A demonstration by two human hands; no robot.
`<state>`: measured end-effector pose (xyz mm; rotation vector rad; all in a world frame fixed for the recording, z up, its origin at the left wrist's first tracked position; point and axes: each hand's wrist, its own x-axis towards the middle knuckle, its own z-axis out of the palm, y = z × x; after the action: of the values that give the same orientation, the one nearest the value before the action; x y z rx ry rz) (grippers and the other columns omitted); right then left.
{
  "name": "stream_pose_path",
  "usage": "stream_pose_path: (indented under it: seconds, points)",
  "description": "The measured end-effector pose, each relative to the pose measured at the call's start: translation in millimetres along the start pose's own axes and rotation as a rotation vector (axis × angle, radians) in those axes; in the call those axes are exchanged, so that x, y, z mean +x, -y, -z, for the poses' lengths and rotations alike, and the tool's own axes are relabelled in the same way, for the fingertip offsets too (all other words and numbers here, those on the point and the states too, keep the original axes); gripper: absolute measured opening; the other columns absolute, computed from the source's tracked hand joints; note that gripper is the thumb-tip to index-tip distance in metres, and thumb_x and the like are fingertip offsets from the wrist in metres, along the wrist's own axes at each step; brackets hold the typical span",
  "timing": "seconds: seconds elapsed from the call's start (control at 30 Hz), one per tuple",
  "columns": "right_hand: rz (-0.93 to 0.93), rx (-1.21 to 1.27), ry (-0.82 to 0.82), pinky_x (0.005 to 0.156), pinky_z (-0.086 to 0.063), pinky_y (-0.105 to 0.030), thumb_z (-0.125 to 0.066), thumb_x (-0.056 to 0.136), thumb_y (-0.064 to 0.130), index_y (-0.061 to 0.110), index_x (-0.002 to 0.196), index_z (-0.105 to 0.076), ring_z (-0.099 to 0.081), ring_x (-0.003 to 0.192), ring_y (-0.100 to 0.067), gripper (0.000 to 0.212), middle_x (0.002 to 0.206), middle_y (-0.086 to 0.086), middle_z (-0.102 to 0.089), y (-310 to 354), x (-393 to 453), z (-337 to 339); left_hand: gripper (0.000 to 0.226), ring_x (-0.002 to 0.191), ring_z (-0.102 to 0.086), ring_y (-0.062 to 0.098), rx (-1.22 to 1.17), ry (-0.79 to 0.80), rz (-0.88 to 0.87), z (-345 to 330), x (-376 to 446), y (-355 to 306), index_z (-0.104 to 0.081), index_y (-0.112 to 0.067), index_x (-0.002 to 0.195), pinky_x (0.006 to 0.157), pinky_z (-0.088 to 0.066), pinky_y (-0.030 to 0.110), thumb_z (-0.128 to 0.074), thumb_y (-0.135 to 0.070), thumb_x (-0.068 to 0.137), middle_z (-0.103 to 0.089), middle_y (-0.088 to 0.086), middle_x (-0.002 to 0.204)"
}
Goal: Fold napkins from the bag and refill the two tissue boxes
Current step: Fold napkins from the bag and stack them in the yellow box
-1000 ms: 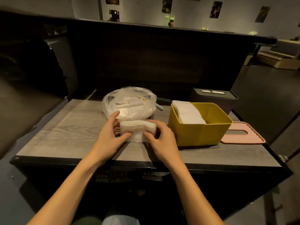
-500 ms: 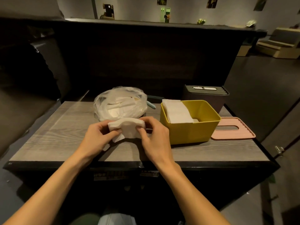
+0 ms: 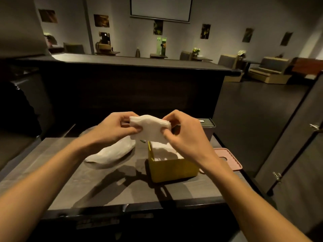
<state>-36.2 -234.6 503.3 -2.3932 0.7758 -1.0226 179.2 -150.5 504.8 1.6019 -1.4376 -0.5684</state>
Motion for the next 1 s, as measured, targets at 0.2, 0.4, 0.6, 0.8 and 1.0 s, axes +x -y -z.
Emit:
stream_pose_path:
  seconds: [0.2, 0.4, 0.6, 0.8, 1.0]
  points:
    - [-0.124, -0.259, 0.106, 0.074, -0.061, -0.023, -0.067, 0.098, 0.018, 0.034, 0.128, -0.041, -0.065, 0.089, -0.011, 0.042, 0.113, 0.008, -0.062, -35, -3, 47, 0.029, 0.1, -0.067, 0.005, 0.112, 0.168, -0.075, -47, 71, -36, -0.064, -0.029, 0.119, 0.076, -0.052, 0.017, -0.072, -0.016, 0.094, -0.068, -0.008, 0.111]
    - [-0.291, -0.472, 0.359, 0.086, -0.062, -0.042, -0.064, 0.1, 0.018, 0.034, 0.123, -0.054, -0.067, 0.1, -0.022, 0.03, 0.12, -0.004, -0.066, -54, 0, 50, 0.051, 0.12, -0.062, 0.018, 0.497, 0.251, -0.142, -94, 112, -45, -0.048, -0.018, 0.15, 0.091, -0.051, 0.023, -0.062, -0.015, 0.101, -0.061, 0.007, 0.14]
    - [-0.34, -0.5, 0.619, 0.084, -0.055, -0.031, -0.071, 0.098, 0.019, 0.022, 0.127, -0.067, -0.06, 0.095, -0.017, 0.03, 0.113, -0.003, -0.063, -58, 19, 43, 0.044, 0.108, -0.062, 0.024, 0.861, 0.258, -0.238, -127, 110, -34, -0.053, -0.032, 0.147, 0.093, -0.056, 0.04, -0.056, -0.026, 0.103, -0.051, 0.004, 0.137]
    - [-0.292, -0.63, 0.809, 0.084, -0.051, -0.035, -0.069, 0.099, 0.021, 0.014, 0.139, -0.059, -0.061, 0.105, -0.026, 0.042, 0.125, -0.01, -0.062, -55, 33, 25, 0.045, 0.109, -0.062, 0.023, 0.979, 0.245, -0.281, -132, 96, -28, -0.063, -0.032, 0.133, 0.092, -0.054, 0.038, -0.075, -0.029, 0.09, -0.056, -0.002, 0.128]
    - [-0.337, -0.815, 0.982, 0.09, -0.054, -0.039, -0.061, 0.1, 0.014, 0.008, 0.13, -0.06, -0.061, 0.097, -0.025, 0.031, 0.117, -0.013, -0.063, -63, 43, 1, 0.045, 0.119, -0.052, 0.017, 0.839, 0.156, -0.284, -131, 93, -3, -0.053, -0.031, 0.144, 0.099, -0.049, 0.033, -0.063, -0.03, 0.1, -0.05, -0.004, 0.135]
